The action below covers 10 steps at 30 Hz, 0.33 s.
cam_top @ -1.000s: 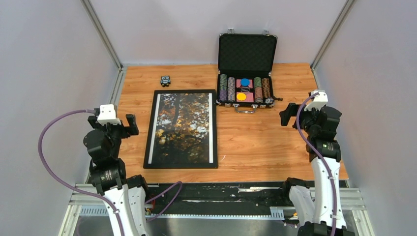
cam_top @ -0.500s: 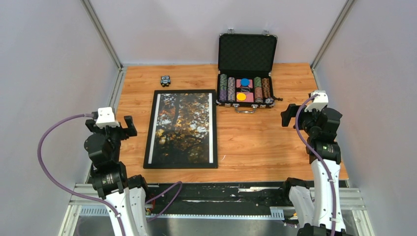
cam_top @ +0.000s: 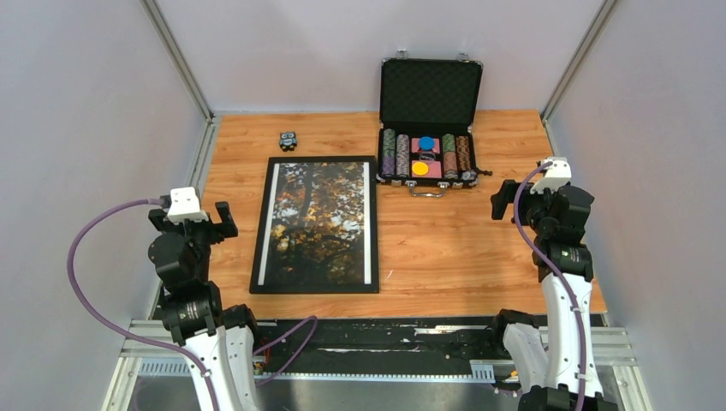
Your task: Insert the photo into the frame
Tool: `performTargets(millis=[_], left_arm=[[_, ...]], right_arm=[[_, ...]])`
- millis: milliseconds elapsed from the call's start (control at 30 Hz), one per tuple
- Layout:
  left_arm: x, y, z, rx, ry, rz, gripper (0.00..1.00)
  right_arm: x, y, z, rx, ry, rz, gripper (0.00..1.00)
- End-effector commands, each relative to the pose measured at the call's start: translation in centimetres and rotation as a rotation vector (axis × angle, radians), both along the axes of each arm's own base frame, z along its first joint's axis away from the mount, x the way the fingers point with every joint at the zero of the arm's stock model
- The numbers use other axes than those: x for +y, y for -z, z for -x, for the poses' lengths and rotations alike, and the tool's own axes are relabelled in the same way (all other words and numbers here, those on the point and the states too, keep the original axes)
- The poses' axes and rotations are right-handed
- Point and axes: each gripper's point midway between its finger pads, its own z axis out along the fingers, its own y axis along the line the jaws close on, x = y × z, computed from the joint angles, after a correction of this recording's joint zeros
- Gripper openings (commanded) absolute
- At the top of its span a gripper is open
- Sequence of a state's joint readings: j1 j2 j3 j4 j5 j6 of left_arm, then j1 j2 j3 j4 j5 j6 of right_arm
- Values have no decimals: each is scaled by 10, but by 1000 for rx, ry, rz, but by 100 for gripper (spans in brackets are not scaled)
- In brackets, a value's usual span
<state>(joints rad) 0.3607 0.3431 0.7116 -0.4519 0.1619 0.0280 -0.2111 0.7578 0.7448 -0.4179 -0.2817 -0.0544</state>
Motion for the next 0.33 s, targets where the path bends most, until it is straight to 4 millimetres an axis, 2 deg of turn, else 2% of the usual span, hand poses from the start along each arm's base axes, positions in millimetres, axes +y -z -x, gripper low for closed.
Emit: performTargets(millis=[0, 300], left_arm=[[3, -10, -1, -44, -8, -29, 100], [1, -11, 1, -51, 0, -41, 100]], right_arm=[[-4, -9, -3, -33, 14, 19, 100], [-3, -13, -1, -47, 11, 20, 100]])
